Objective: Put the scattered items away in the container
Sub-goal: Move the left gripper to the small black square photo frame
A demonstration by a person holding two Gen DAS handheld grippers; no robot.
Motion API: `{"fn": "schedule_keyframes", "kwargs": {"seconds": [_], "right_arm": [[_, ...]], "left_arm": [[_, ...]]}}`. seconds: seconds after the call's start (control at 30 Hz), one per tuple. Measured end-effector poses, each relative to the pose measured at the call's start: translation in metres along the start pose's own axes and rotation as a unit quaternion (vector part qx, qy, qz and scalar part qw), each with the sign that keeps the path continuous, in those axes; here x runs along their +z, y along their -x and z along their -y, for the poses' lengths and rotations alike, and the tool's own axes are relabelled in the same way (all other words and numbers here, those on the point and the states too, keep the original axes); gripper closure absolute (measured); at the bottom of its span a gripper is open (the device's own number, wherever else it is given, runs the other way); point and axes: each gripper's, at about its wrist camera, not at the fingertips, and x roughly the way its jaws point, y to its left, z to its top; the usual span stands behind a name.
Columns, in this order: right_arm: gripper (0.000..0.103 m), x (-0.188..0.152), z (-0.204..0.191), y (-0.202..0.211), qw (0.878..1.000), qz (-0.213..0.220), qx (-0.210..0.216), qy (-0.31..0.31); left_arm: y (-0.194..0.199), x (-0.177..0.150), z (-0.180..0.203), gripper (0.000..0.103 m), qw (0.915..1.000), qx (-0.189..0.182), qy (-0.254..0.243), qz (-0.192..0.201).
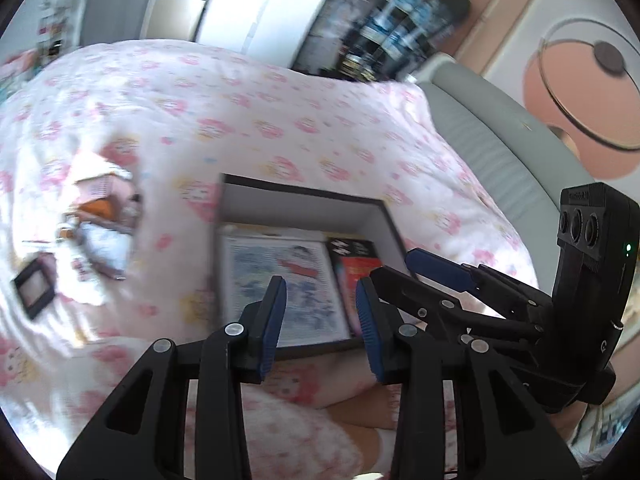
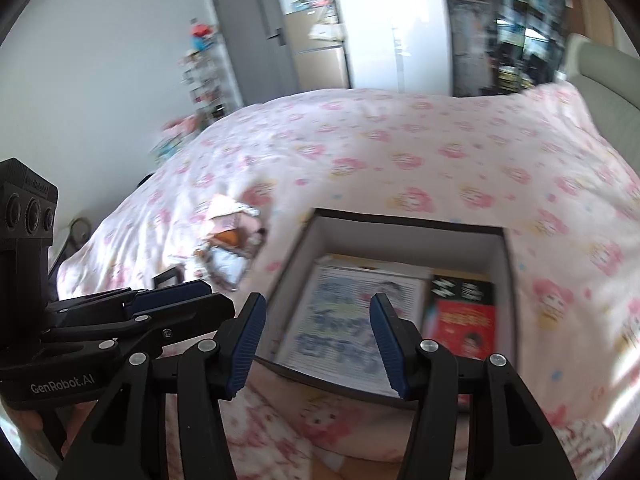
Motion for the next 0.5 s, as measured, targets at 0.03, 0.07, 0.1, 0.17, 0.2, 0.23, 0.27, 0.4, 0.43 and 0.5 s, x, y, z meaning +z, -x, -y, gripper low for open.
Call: {"fn": "schedule_keyframes", "kwargs": {"seconds": [0.03, 0.07, 0.1, 0.17, 0.2, 0.23, 0.27, 0.4, 0.43, 0.5], "right_arm": [[0.053, 0.004, -0.009, -0.006, 1.000, -0.004, 0.012, 0.009], [0.053, 0.007, -0.018, -0.013, 1.000, -0.008, 0.022, 0.017], [0.053, 0.013, -0.031, -0.022, 0.999, -0.014, 0.038, 0.030], [0.053, 0.020, -0.052, -0.040, 0.996, -0.024, 0.067, 0.052], [0.053, 0.025, -0.064, -0.053, 0.993, -0.032, 0.091, 0.064], [0.053, 0.030, -0.072, -0.066, 0.990, -0.042, 0.115, 0.069], [0.053, 0.034, -0.079, -0.079, 0.987, -0.054, 0.137, 0.070], [0.053, 0.053, -0.111, -0.131, 0.976, -0.108, 0.175, 0.072], [0.053, 0.057, -0.119, -0.138, 0.974, -0.113, 0.179, 0.083], [0.053, 0.061, -0.139, -0.154, 0.970, -0.127, 0.177, 0.108]], "left_arm": [[0.007, 0.001, -0.012, 0.067, 0.9999, 0.010, 0.009, 0.007], [0.013, 0.002, -0.024, 0.067, 0.9996, 0.018, 0.019, 0.012], [0.019, 0.003, -0.036, 0.067, 0.9992, 0.025, 0.027, 0.017], [0.030, 0.003, -0.063, 0.067, 0.9974, 0.043, 0.051, 0.028], [0.032, 0.002, -0.074, 0.067, 0.9965, 0.049, 0.059, 0.031], [0.036, 0.001, -0.087, 0.067, 0.9952, 0.059, 0.070, 0.035], [0.040, -0.001, -0.103, 0.067, 0.9930, 0.073, 0.085, 0.038], [0.044, -0.009, -0.155, 0.067, 0.9851, 0.106, 0.129, 0.039], [0.044, -0.011, -0.167, 0.067, 0.9832, 0.109, 0.141, 0.040], [0.044, -0.015, -0.190, 0.067, 0.9799, 0.115, 0.158, 0.040]]}}
